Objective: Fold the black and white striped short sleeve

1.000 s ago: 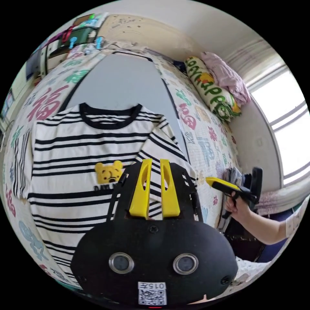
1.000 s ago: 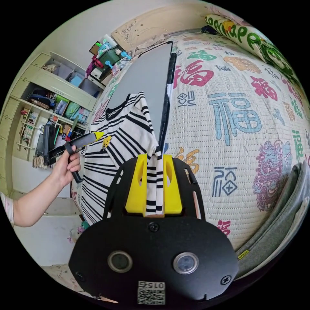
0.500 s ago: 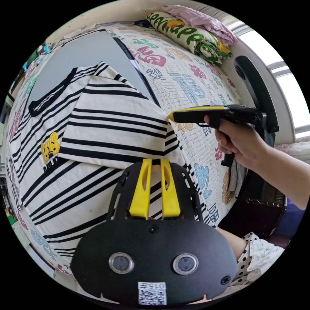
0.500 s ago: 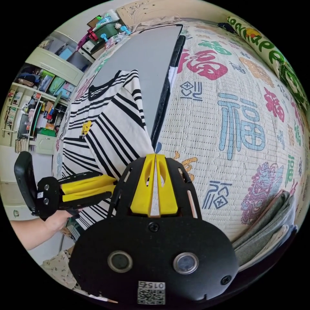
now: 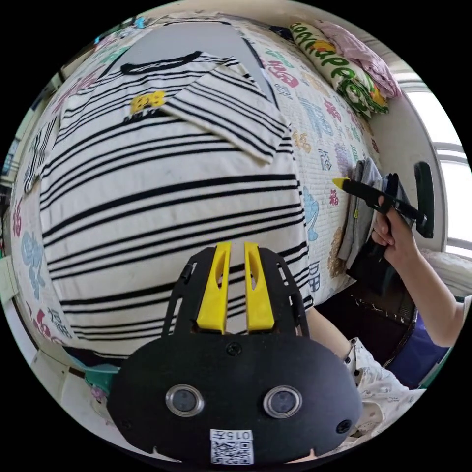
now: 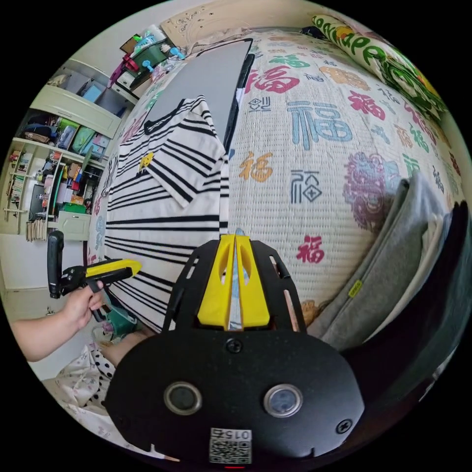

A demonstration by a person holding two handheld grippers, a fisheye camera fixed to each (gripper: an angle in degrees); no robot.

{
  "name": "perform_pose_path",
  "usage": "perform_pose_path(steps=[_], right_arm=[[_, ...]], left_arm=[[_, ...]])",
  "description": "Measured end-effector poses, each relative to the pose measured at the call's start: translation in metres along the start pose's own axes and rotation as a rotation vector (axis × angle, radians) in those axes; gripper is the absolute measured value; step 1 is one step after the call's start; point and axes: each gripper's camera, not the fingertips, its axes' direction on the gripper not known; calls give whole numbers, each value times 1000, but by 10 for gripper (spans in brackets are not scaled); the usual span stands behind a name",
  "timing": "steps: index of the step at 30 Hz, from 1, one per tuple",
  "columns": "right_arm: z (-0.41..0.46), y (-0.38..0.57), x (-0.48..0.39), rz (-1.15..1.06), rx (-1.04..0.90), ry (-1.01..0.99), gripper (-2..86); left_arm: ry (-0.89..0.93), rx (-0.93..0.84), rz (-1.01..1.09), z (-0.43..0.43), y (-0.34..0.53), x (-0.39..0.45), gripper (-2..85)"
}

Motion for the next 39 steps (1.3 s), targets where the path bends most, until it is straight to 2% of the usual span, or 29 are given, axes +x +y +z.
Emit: perform_pose_path(steps=[5, 12, 19, 25, 32, 39], right_arm=[[40, 54, 38, 45, -70, 24, -10], [89, 90, 100, 124, -127, 47, -10], [137, 75, 165, 60, -176, 94, -10], [172, 36, 200, -20, -158, 96, -10], [235, -29, 184, -91, -110, 37, -7], [356, -163, 76, -260, -55, -90, 31]], left_arm=[[-6, -16, -83, -27, 35, -39, 51], [10, 97, -348, -78, 77, -106, 50], [0, 241, -633, -144, 149, -173, 49], [4, 325, -752, -189, 209, -214, 52], [77, 446, -809, -230, 230, -285, 55], [291, 661, -772, -278, 171, -400, 79]])
